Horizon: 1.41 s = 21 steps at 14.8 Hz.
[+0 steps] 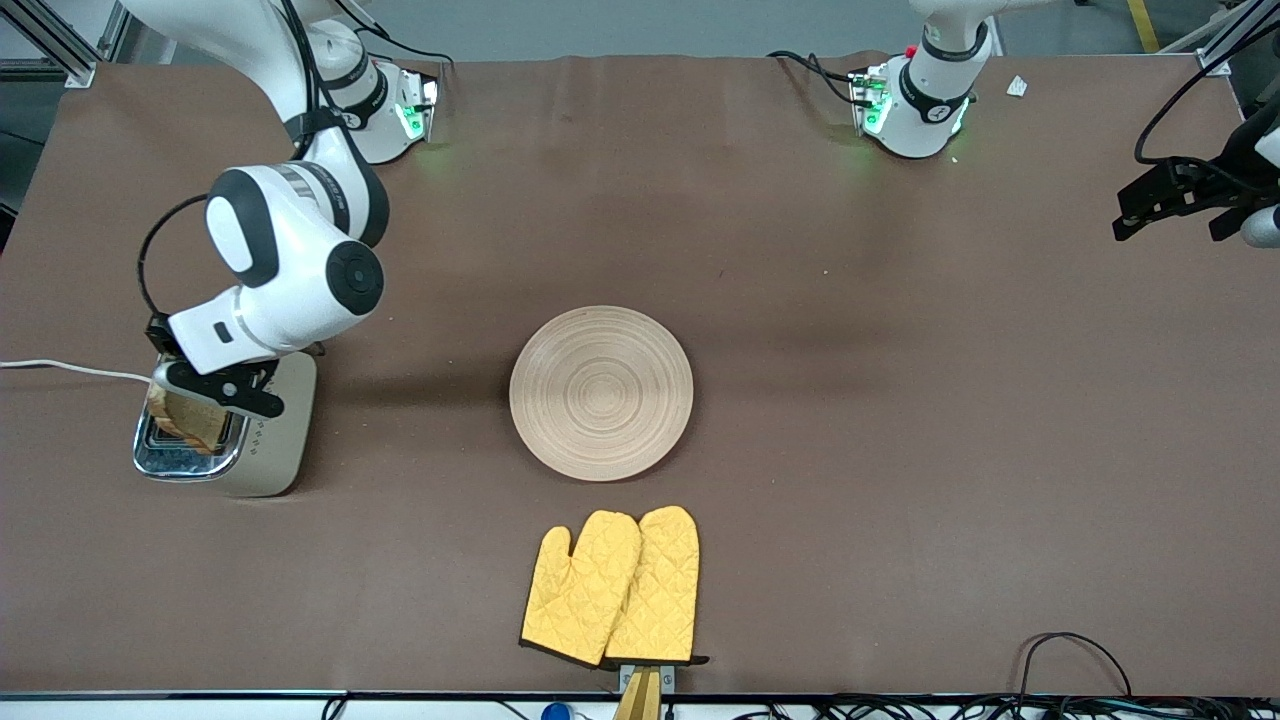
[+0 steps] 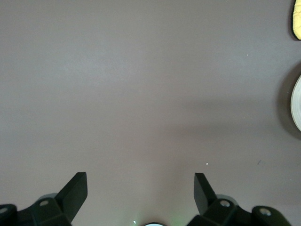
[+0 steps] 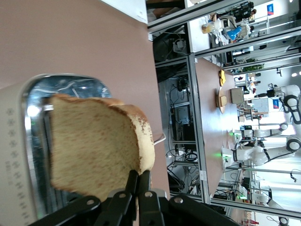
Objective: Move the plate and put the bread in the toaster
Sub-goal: 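Lower the bread into the toaster slot with the right gripper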
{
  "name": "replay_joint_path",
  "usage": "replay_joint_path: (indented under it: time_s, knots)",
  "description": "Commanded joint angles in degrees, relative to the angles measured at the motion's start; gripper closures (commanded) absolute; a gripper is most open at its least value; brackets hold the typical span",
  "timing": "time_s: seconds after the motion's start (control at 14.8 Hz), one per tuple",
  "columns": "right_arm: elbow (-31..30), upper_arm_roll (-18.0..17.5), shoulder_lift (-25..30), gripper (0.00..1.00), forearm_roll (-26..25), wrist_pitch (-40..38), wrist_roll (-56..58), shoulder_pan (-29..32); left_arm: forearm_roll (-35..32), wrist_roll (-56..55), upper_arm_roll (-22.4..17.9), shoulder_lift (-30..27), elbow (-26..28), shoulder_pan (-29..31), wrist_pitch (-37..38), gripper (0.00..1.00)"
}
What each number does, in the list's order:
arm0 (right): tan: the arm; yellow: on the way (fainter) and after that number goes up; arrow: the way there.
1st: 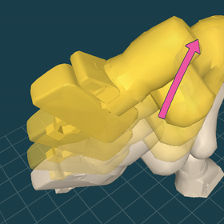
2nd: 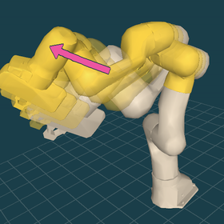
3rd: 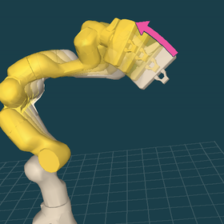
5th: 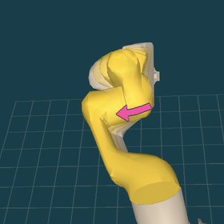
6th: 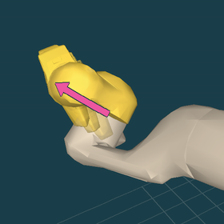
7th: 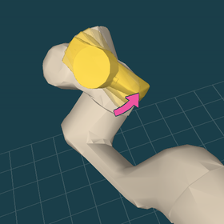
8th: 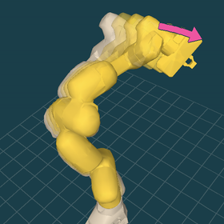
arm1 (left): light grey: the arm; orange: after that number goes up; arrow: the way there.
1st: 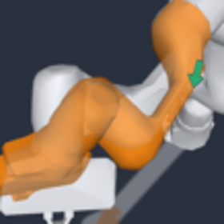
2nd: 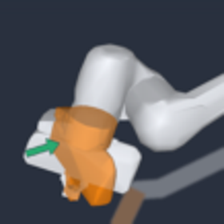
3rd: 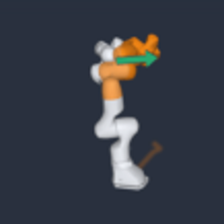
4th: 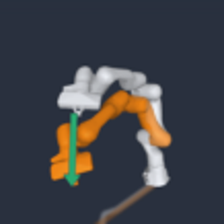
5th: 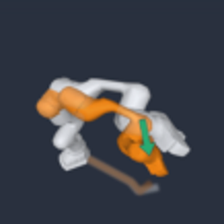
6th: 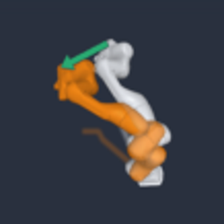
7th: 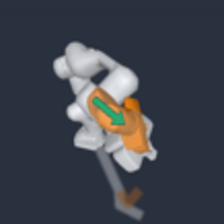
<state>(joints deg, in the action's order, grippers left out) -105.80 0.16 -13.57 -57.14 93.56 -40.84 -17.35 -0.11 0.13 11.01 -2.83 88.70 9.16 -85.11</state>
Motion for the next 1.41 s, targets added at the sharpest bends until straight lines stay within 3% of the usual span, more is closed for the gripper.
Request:
replay_joint_path:
  time_s: [0.0, 0.81, 1.35]
  knots:
    - [-2.2, -0.3, 4.6, 1.0, -1.4, -1.1, 5.7, 1.8, 0.7, 0.8, -0.1, -0.4, -0.4, 0.3, 0.3, 0.0]
    - [-6.6, -0.3, 5.4, 1.0, -1.1, -1.2, 3.8, 1.8, 0.7, 0.8, -0.2, -0.2, -0.5, 0.2, 0.2, 0.0]
    - [-6.0, -0.3, 3.5, 1.0, -1.2, 0.5, 1.4, 1.4, 0.7, 0.8, -0.1, -0.1, -0.4, 0.2, 0.1, 0.0]
